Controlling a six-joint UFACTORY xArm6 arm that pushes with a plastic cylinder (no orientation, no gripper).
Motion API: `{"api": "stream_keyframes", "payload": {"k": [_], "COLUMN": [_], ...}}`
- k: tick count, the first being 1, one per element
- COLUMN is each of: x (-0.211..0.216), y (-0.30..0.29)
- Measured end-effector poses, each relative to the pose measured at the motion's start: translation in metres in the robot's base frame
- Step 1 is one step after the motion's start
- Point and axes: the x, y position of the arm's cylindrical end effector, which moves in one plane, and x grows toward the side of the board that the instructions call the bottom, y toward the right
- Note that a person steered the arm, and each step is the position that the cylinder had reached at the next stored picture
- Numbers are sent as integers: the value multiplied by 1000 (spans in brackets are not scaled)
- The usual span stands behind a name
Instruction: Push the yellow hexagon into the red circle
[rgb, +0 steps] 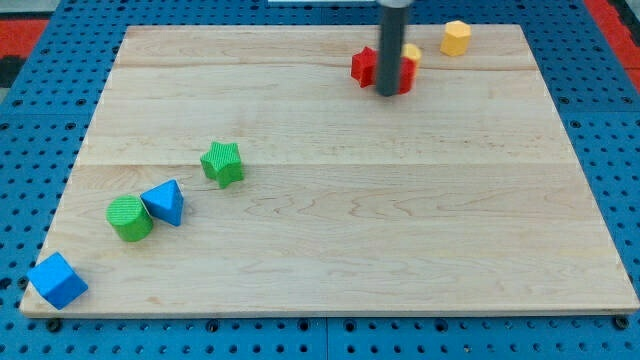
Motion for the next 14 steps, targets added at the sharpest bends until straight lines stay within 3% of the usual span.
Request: {"api": "stream_keyframes", "payload": {"k": [1, 2, 3, 4, 5, 6, 7, 8, 9, 10, 11, 12, 13, 14], "x": [-5, -66, -126, -119, -79, -82, -61, 22, 145, 300, 300, 302, 301, 301], "y": [75, 132, 129, 60, 32, 40, 101, 102, 85, -36, -36, -94, -218, -272]}}
